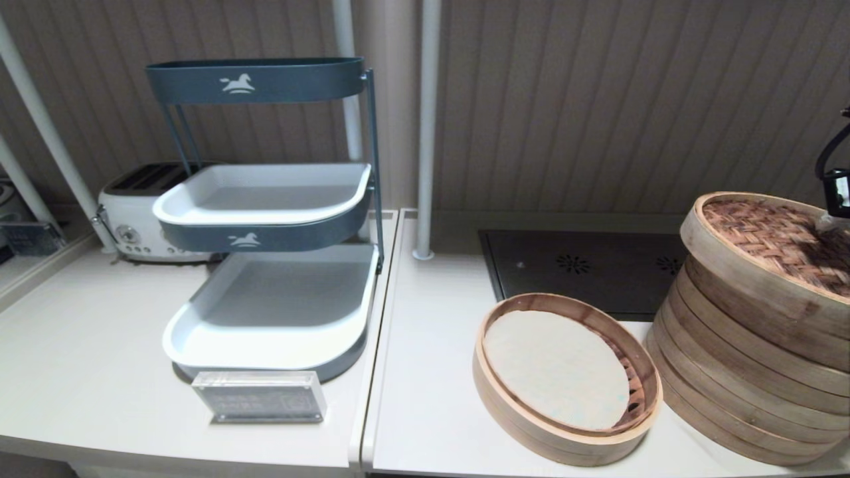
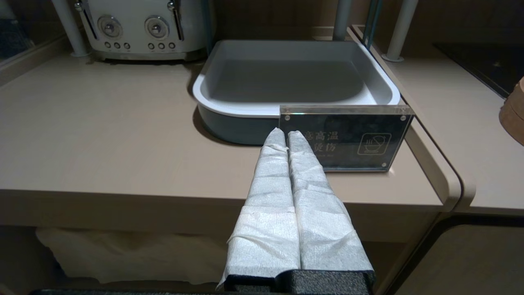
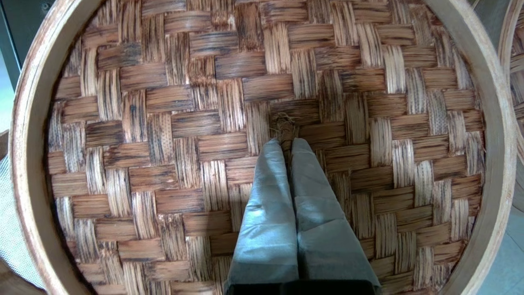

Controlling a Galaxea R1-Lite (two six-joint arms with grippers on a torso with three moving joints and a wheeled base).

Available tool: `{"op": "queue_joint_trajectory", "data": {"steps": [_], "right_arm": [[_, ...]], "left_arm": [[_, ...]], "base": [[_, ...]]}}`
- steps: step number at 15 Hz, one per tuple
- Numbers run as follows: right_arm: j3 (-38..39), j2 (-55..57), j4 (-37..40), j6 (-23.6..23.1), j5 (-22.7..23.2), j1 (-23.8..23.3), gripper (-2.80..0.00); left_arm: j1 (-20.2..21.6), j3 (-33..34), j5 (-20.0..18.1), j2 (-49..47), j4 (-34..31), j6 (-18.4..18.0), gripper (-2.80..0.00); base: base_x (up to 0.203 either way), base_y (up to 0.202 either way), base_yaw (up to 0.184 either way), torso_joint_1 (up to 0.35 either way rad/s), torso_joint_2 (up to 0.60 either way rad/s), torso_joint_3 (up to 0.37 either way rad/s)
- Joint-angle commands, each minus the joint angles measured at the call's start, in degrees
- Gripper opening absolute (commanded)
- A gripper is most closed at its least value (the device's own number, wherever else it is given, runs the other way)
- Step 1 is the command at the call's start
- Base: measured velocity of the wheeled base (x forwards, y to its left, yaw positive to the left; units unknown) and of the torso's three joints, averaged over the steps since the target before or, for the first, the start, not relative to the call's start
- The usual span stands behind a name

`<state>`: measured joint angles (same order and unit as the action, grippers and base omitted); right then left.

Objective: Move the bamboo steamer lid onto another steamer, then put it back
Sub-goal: Put the steamer

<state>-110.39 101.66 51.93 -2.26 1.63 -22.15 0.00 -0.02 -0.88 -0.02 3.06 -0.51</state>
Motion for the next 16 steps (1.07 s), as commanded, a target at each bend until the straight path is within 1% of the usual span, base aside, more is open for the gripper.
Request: {"op": "queue_joint_trajectory", "data": {"steps": [1, 5, 16], "right_arm": [[0.00, 0.29, 0.28, -0.03, 0.13, -0.26, -2.80], [-0.09, 0.29, 0.10, -0.73, 0.13, -0.52, -2.80], [0.00, 0.91, -1.09, -0.82, 0.27, -1.98, -2.80]], "left_arm": [[0.00, 1.61, 0.00, 0.02, 0.02, -0.02, -2.80], [0.00, 1.61, 0.00, 0.02, 0.02, -0.02, -2.80], [0.00, 1.61, 0.00, 0.02, 0.02, -0.02, -2.80]], "base": [[0.000, 0.000, 0.000, 0.000, 0.00, 0.000], [0.000, 0.000, 0.000, 0.000, 0.00, 0.000], [0.000, 0.000, 0.000, 0.000, 0.00, 0.000]]}}
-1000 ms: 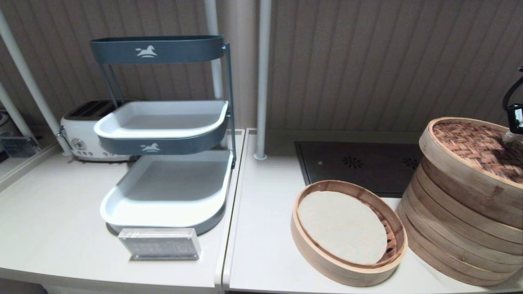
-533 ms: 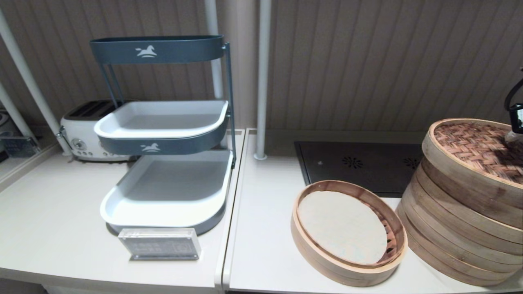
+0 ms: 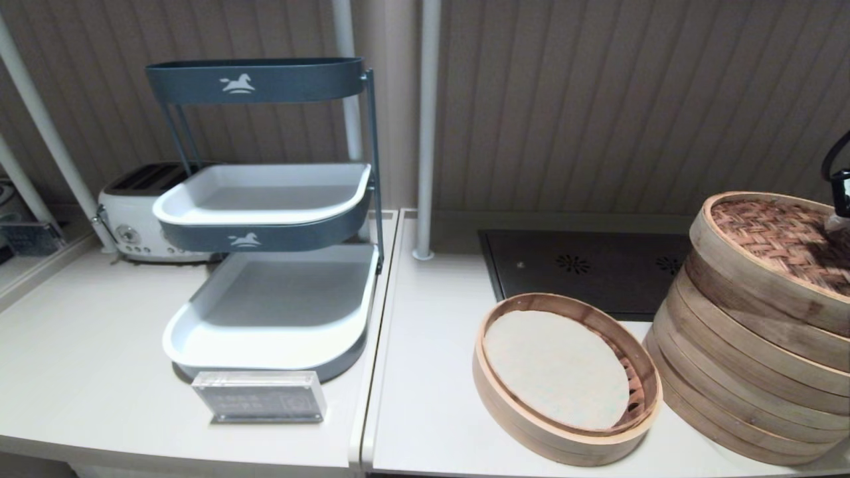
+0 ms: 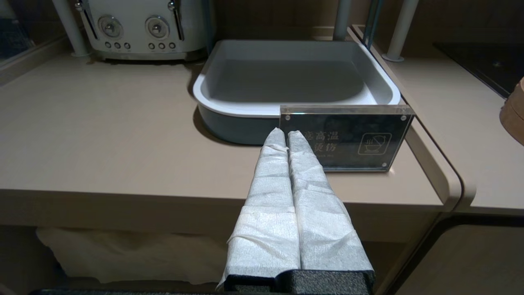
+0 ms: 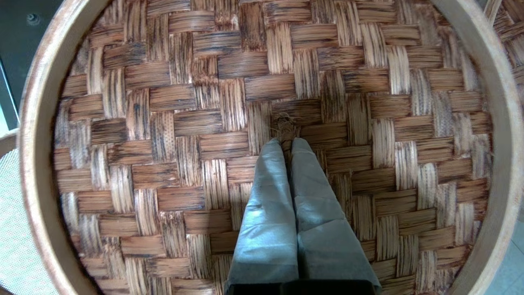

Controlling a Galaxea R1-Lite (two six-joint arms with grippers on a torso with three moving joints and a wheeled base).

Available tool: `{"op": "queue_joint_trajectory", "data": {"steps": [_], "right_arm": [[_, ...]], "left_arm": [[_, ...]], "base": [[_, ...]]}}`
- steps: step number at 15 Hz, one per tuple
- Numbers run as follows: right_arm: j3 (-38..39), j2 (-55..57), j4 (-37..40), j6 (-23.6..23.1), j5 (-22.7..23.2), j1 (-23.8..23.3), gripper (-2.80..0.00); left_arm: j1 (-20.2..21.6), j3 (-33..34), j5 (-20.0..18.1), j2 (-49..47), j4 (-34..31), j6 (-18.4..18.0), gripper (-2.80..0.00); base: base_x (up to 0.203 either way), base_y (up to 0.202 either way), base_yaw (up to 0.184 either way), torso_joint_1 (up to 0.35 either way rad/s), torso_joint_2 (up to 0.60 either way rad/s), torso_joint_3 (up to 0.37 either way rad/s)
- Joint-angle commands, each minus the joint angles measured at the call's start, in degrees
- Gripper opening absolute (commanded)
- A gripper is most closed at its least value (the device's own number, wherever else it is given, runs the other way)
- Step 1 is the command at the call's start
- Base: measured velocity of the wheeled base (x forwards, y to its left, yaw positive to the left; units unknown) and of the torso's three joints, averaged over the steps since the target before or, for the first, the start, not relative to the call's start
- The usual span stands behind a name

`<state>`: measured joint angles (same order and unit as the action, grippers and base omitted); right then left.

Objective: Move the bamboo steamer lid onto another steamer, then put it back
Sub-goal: Put the steamer

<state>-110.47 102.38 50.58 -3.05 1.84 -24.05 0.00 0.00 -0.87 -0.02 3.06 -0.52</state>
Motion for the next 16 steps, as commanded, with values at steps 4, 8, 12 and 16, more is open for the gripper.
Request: {"op": "queue_joint_trajectory", "data": {"steps": [4, 8, 12, 16], "right_arm": [[-0.01, 0.36, 0.22, -0.12, 0.71, -0.38, -2.80], [0.00, 1.07, 0.21, -0.03, 1.48, -1.17, -2.80], [0.08, 1.68, 0.22, -0.03, 1.76, -1.88, -2.80], [0.16, 1.77, 0.31, -0.03, 1.85, -1.70, -2.80]], "left_arm": [[0.00, 1.58, -0.01, 0.02, 0.03, 0.00, -2.80], [0.00, 1.58, -0.01, 0.02, 0.10, 0.00, -2.80], [0.00, 1.58, -0.01, 0.02, 0.02, 0.00, -2.80], [0.00, 1.58, -0.01, 0.02, 0.02, 0.00, -2.80]], "base": [[0.000, 0.000, 0.000, 0.000, 0.00, 0.000], [0.000, 0.000, 0.000, 0.000, 0.00, 0.000], [0.000, 0.000, 0.000, 0.000, 0.00, 0.000], [0.000, 0.000, 0.000, 0.000, 0.00, 0.000]]}}
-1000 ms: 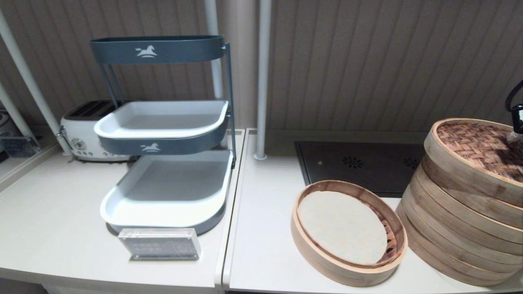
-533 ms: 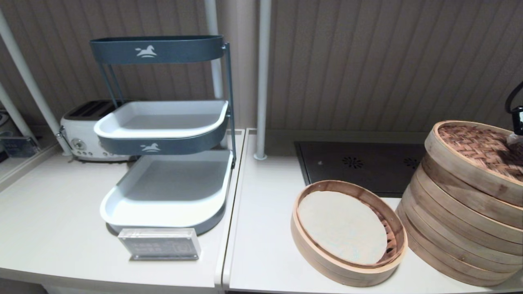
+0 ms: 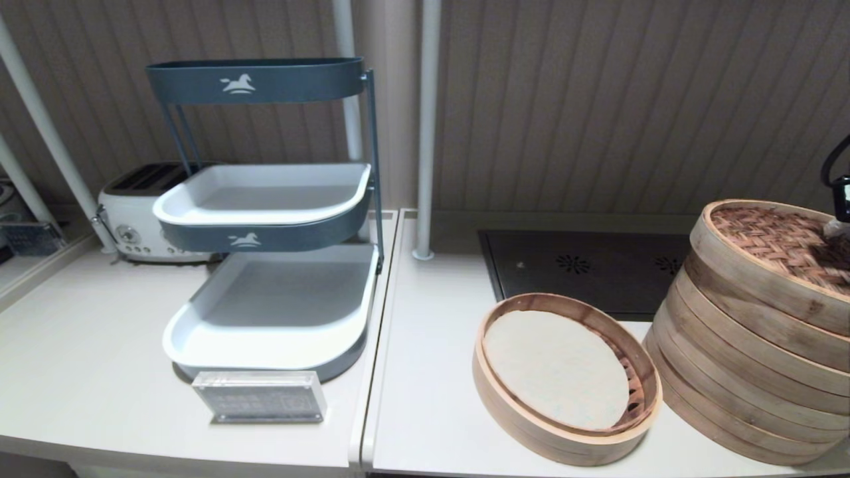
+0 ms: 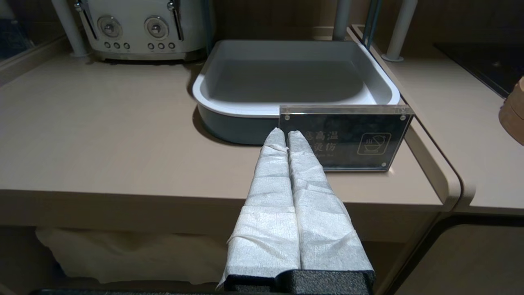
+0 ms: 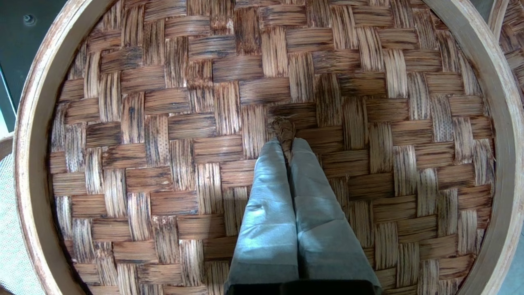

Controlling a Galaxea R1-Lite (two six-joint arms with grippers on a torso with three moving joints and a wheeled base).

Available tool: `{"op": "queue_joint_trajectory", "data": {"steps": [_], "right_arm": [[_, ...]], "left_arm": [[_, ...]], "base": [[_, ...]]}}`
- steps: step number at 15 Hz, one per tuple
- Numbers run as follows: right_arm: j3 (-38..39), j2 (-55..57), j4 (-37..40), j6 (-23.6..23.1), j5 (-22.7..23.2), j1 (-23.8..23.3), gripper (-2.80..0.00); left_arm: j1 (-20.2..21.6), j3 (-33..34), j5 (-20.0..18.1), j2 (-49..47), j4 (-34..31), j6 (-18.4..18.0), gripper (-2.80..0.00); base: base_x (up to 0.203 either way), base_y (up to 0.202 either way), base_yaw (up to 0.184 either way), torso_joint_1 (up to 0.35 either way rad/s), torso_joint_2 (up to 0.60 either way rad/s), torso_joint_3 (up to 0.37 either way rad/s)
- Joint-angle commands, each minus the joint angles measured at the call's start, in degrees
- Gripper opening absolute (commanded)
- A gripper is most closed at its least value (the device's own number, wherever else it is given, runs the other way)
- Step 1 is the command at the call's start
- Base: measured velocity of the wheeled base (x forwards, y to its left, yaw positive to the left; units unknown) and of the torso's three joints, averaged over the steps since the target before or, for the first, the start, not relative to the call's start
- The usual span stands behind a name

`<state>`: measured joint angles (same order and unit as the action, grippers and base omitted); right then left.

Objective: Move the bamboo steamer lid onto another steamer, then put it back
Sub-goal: Put the steamer

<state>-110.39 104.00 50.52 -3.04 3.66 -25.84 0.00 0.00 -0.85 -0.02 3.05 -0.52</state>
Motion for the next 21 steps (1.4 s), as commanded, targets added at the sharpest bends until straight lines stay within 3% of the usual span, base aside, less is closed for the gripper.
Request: {"op": "queue_joint_trajectory", "data": {"steps": [1, 21], "right_arm": [[0.13, 0.24, 0.37, 0.05, 0.03, 0.09, -2.80], [0.08, 0.42, -0.68, -0.12, 0.03, 0.00, -2.80]], "left_arm": [[0.00, 1.58, -0.03, 0.02, 0.10, 0.00, -2.80], [0.00, 1.58, -0.03, 0.02, 0.03, 0.00, -2.80]], "base": [[0.000, 0.000, 0.000, 0.000, 0.00, 0.000], [0.000, 0.000, 0.000, 0.000, 0.00, 0.000]]}}
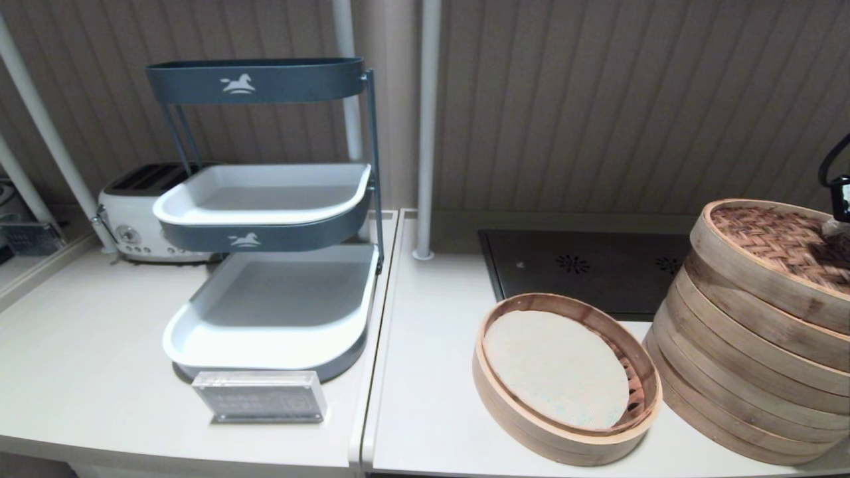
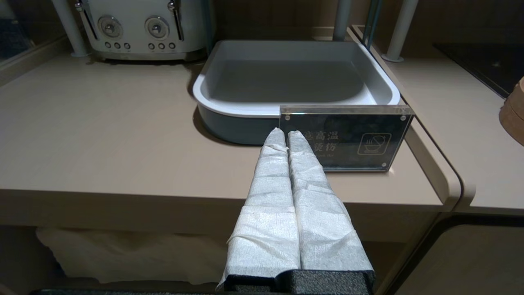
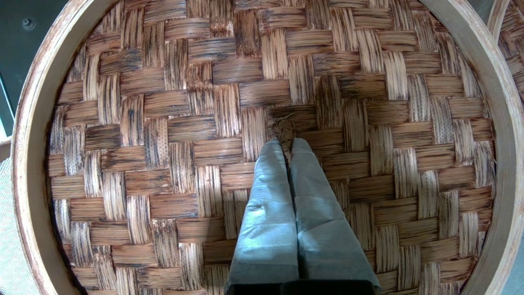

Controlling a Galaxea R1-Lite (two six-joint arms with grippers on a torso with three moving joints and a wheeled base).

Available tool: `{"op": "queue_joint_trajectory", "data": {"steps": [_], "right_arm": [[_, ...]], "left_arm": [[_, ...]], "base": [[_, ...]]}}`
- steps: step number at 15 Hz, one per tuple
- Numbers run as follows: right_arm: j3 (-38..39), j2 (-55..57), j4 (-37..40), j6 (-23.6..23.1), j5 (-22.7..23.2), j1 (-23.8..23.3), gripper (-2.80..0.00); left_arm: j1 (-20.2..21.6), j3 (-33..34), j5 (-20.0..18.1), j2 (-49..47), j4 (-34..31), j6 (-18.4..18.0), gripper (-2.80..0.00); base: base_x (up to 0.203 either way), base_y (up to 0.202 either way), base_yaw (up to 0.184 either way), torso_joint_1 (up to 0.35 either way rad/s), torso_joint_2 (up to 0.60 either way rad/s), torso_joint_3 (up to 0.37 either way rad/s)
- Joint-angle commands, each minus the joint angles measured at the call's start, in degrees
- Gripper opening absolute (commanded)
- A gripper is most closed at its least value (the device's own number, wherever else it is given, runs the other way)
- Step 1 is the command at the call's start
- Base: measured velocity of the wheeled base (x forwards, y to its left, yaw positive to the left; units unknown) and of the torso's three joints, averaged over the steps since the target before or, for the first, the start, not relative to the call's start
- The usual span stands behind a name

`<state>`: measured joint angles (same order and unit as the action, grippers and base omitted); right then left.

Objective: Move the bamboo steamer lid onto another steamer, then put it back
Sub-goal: Put the steamer

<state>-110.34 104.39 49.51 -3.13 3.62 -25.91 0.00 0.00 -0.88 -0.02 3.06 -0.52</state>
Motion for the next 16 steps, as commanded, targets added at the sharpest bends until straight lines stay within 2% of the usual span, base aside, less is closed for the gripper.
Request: {"op": "queue_joint_trajectory", "data": {"steps": [1, 8, 9, 10, 16], "right_arm": [[0.03, 0.03, 0.35, -0.03, 0.07, 0.07, -2.80], [0.38, -0.06, 0.42, 0.06, -0.02, -0.02, -2.80], [0.39, 0.03, 0.42, 0.14, -0.02, -0.11, -2.61], [0.39, 0.03, 0.50, 0.15, -0.02, -0.11, 0.00], [0.08, -1.41, 0.33, 0.42, 0.66, -0.02, 0.00]], "left_arm": [[0.00, 1.58, 0.00, 0.02, 0.05, 0.00, -2.80], [0.00, 1.58, 0.00, 0.02, 0.03, 0.00, -2.80], [0.00, 1.58, 0.00, 0.02, 0.10, 0.00, -2.80], [0.00, 1.58, 0.00, 0.02, 0.10, 0.00, -2.80], [0.00, 1.58, 0.00, 0.02, 0.10, 0.00, -2.80]], "base": [[0.000, 0.000, 0.000, 0.000, 0.00, 0.000], [0.000, 0.000, 0.000, 0.000, 0.00, 0.000], [0.000, 0.000, 0.000, 0.000, 0.00, 0.000], [0.000, 0.000, 0.000, 0.000, 0.00, 0.000], [0.000, 0.000, 0.000, 0.000, 0.00, 0.000]]}}
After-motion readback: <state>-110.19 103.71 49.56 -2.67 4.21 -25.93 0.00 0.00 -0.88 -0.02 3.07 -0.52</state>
